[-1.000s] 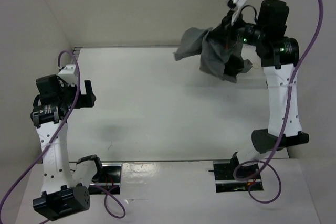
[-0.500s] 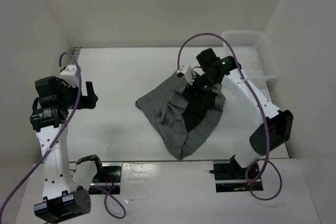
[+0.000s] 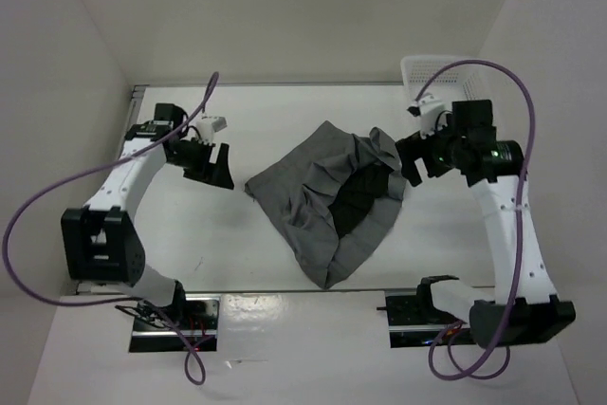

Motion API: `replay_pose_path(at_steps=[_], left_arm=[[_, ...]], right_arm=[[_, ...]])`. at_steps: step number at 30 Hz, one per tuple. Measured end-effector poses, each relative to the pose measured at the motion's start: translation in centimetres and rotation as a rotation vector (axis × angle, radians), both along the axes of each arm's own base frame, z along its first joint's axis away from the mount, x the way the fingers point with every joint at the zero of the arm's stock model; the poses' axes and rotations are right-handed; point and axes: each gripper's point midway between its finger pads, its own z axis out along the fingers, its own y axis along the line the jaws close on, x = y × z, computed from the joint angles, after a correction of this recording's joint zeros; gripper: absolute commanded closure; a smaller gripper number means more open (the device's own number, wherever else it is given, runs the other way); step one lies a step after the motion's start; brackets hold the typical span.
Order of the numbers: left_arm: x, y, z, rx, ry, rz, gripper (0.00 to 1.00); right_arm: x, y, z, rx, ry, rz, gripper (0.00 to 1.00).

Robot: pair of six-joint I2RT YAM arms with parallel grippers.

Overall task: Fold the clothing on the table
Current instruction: Move the skirt to the center of the board, then flatten the skirt out

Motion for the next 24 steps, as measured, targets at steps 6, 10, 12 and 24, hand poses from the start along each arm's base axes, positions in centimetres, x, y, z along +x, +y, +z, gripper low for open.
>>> replay_pose_path(at_steps=[6,10,12,24], left_arm=[[1.2,-2.3,-5.9,-0.020,0.252,-0.029,0.32],[0.7,-3.6,-8.3,-0.009,0.348,-0.037,0.37],[0.5,-4.1,-8.9,-0.009,0.377,-0.039,0.40],[2.5,-5.6,-12.5,-0.039,0.453,0.072,0.40]], right_arm=[[-2.0,-3.6,1.8,0.090,-0.098,-0.176,0.02],[-2.1,-4.6,1.2,0.148,-0.075,-0.234,0.02],[-2.0,-4.9,1.2,0.168,-0.074,-0.247,0.02],[-1.4,-5.4,0.8,0.240,-0.046,-0.273,0.02]])
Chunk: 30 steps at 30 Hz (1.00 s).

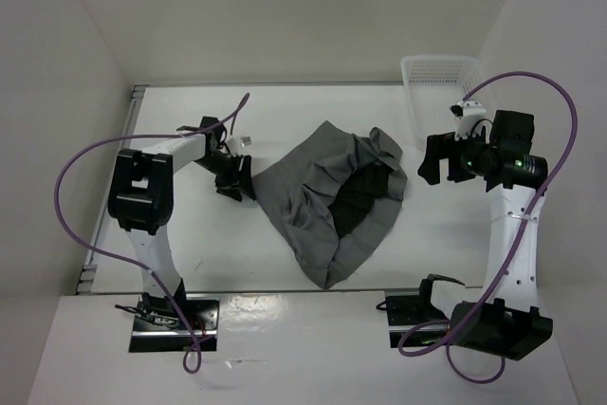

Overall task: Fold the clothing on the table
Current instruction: Flatten the skirt out

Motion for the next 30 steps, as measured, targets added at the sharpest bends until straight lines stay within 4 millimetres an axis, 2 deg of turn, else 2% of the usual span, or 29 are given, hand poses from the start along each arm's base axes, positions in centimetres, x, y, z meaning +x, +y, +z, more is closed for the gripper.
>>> replay_pose_path(at_steps=[3,6,9,13,14,15,19,22,25,28,29,30], left_arm=[[0.7,-0.4,-1.0,-0.009,0.025,0.048,0.40],[1.2,-0.9,-1.0,-0.030,0.044,0.087,0.41],[2.0,-1.4,-1.0,-0.045,0.047,0.118,0.49],[2.6,-1.6,-1.6,-0.045,0.044,0.141,0.83],[2.7,-1.7,-1.8,-0.047,0.052,0.146,0.96],[2.7,-1.8,-1.8,-0.051,0.058,0.152,1.00],[3.7,-1.7,-1.7,-0.024,0.051,0.147,1.00],[6.5,-1.1,-1.2,0.045,-0.043,0.127,1.00],[10.6,-0.1,0.7,0.143,-0.211,0.102,1.00],[15.1,0.7,4.1,0.223,-0.405,0.089,0.86],[16.4,0.8,5.2,0.249,-0.466,0.079,0.71],[17.6,1.0,6.3,0.277,-0.526,0.069,0.60]], right_arm=[[0.0,-0.1,0.0,0.005,-0.001,-0.003,0.02],[0.0,-0.1,0.1,0.010,-0.003,-0.006,0.02],[0.0,-0.1,0.1,0.012,-0.004,-0.005,0.02],[0.0,-0.3,0.1,0.014,-0.004,-0.011,0.02],[0.0,-0.3,0.1,0.014,-0.004,-0.012,0.02],[0.0,-0.3,0.1,0.014,-0.004,-0.012,0.02],[0.1,-0.3,0.0,0.016,0.000,-0.012,0.02],[0.2,-0.3,-0.2,0.019,0.007,-0.004,0.02],[0.6,0.1,-0.8,0.030,0.024,0.031,0.02],[1.2,0.9,-2.0,0.040,0.067,0.084,0.02],[1.4,1.3,-2.5,0.043,0.084,0.104,0.02],[1.6,1.7,-2.9,0.045,0.103,0.124,0.02]])
